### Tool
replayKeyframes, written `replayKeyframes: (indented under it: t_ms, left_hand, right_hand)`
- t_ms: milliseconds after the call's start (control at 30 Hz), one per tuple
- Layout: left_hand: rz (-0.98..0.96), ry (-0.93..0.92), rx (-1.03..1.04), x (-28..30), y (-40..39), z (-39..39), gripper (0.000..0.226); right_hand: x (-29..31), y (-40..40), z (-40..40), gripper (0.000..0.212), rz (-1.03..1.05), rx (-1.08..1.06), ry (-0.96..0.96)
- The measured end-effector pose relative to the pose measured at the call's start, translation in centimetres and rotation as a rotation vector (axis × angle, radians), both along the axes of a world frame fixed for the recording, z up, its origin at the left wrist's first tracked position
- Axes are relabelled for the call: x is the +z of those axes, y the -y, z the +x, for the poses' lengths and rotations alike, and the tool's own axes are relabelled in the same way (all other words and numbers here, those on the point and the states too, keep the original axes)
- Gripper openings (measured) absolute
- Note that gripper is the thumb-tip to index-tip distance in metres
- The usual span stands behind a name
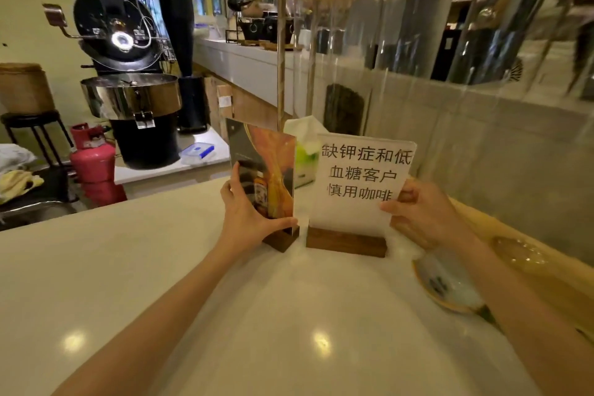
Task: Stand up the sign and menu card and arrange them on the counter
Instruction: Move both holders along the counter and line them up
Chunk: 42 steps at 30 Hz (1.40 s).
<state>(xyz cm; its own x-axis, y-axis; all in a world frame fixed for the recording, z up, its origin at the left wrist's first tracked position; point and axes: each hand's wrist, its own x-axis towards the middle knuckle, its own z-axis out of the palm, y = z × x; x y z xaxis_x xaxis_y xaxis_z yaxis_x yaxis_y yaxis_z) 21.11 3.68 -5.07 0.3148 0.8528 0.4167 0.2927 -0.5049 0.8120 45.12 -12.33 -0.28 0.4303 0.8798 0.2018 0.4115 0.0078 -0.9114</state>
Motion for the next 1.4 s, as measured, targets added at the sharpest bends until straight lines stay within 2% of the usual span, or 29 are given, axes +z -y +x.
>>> replayKeyframes:
  t_ms: [233, 533, 900, 1133, 1267, 1400]
  left_hand:
    - [-0.005, -0.044, -0.044, 0.3, -1.1, 5.4, 0.135]
    - [0.018, -0.016, -0.132, 0.5, -2.2, 9.8, 0.131]
    - [0.033, -0.022, -0.206, 0.0, -3.2, 14.1, 0.131]
    - [0.071, -0.039, -0.219, 0.0, -3.7, 15.3, 0.128]
    - [0.082, -0.055, -0.226, -0.1, -3.7, 15.3, 0.127]
    - [0.073, -0.087, -0.248, 0.0, -3.2, 14.9, 0.126]
  right_hand:
    - [-0.3, 1.6, 1.4, 0.027, 0.029, -0.206, 0.069]
    - [-0.9, 2.8, 0.5, 0.027, 0.091, -0.403, 0.165]
    - [-1.3, 3.0, 0.5, 0.021, 0.067, -0.56, 0.253]
    - [-1.5, 3.0, 0.2, 0.022, 0.074, -0.589, 0.285]
    - [-1.3, 3.1, 0.4, 0.024, 0.061, -0.566, 0.234]
    - [0.9, 3.2, 0.5, 0.039, 0.055, -0.447, 0.12]
